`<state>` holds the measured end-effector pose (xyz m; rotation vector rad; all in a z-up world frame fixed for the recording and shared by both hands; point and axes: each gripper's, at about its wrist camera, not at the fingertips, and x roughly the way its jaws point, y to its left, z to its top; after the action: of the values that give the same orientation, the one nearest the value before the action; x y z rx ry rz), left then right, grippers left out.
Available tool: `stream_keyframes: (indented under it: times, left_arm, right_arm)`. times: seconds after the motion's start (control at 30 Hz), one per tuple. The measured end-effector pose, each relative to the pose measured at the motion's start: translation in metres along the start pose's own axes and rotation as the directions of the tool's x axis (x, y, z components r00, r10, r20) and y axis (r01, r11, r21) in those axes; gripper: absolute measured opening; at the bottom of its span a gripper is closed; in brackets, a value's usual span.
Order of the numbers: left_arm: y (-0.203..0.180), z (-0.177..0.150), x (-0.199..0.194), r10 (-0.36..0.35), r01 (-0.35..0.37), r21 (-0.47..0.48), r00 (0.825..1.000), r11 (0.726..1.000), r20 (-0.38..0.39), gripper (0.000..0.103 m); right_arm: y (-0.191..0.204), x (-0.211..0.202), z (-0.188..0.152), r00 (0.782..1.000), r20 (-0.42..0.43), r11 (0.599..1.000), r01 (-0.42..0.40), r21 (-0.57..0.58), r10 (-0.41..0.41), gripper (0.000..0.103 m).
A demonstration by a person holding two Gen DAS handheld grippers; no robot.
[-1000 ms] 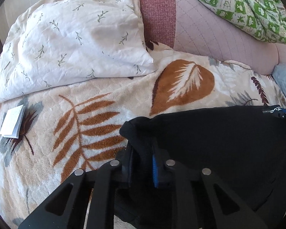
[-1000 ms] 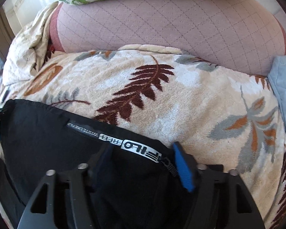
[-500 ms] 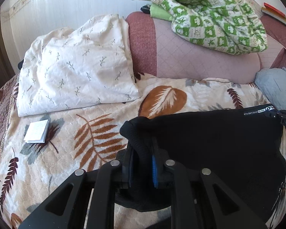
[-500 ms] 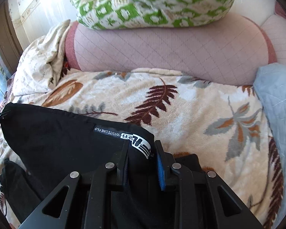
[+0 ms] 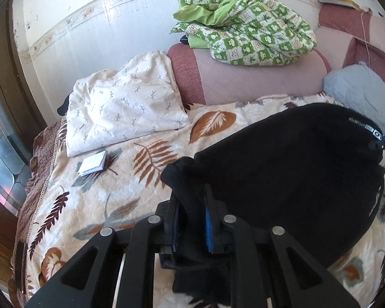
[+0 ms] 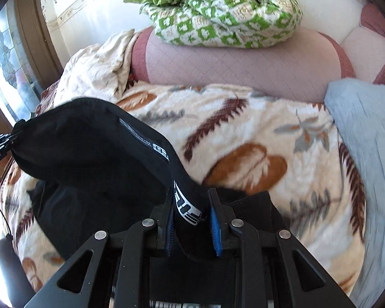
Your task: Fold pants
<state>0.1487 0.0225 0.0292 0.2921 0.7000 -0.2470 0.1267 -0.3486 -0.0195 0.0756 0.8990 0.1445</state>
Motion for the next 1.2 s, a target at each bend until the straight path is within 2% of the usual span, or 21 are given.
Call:
stream_keyframes:
  times: [0.13,0.2,0.33,0.4,0.5,0.6,0.73,0.87,1.0,1.13,1.17,1.2]
  left_arm:
    - [-0.003,-0.044,-0.009,0.036,-0.035,0.023,0.998,0.999,-0.047,0.024]
    - [0.000,-0.063,-0.015,0.029,-0.029,0.006,0.997,1.000,-0.069,0.030]
    - [0.005,-0.089,-0.035,0.042,-0.043,-0.011,0.996,0.999,-0.076,0.036]
    - [0.008,-0.098,-0.045,0.053,-0.054,-0.023,0.996,0.998,-0.076,0.046]
    - [0.018,-0.110,-0.058,0.038,-0.044,-0.080,0.996,0.996,-0.077,0.052]
    - [0.031,-0.117,-0.072,0.066,-0.075,-0.147,0.996,0.986,-0.064,0.052]
    - [0.055,-0.121,-0.085,0.013,-0.024,-0.314,0.999,0.949,-0.038,0.053]
    - [0.066,-0.124,-0.090,-0.059,0.053,-0.434,0.998,0.899,-0.001,0.053]
    - [0.063,-0.128,-0.096,-0.042,0.038,-0.457,0.999,0.889,0.002,0.053]
    - [0.069,-0.137,-0.102,-0.024,0.016,-0.479,1.000,0.878,-0.010,0.054]
    - [0.073,-0.140,-0.104,-0.018,0.010,-0.483,1.000,0.876,-0.013,0.053]
    - [0.076,-0.142,-0.106,-0.013,0.004,-0.484,1.000,0.875,-0.015,0.053]
  right_arm:
    - [-0.006,-0.003,-0.045,0.998,-0.057,0.999,0.003,0.034,-0.001,0.027]
    - [-0.013,-0.004,-0.067,0.996,-0.089,0.998,0.007,0.063,-0.002,0.035]
    - [-0.015,-0.013,-0.097,0.993,-0.118,0.997,0.009,0.080,0.000,0.041]
    - [-0.012,-0.019,-0.107,0.991,-0.135,0.997,0.027,0.067,-0.018,0.054]
    - [-0.009,-0.027,-0.120,0.985,-0.167,0.998,0.053,0.038,-0.046,0.071]
    - [-0.006,-0.035,-0.130,0.974,-0.199,0.994,0.107,-0.008,-0.107,0.072]
    - [0.008,-0.054,-0.122,0.982,-0.161,0.995,0.099,-0.014,-0.100,0.072]
    - [0.052,-0.057,-0.086,0.997,-0.072,1.000,-0.010,-0.029,0.008,0.072]
    - [0.121,-0.024,-0.050,0.988,-0.064,0.987,-0.147,-0.072,0.143,0.072]
    - [0.211,0.022,-0.034,0.958,-0.096,0.947,-0.282,-0.153,0.270,0.067]
    - [0.229,0.030,-0.034,0.942,-0.110,0.929,-0.332,-0.160,0.318,0.067]
    - [0.253,0.040,-0.037,0.916,-0.133,0.901,-0.398,-0.171,0.379,0.067]
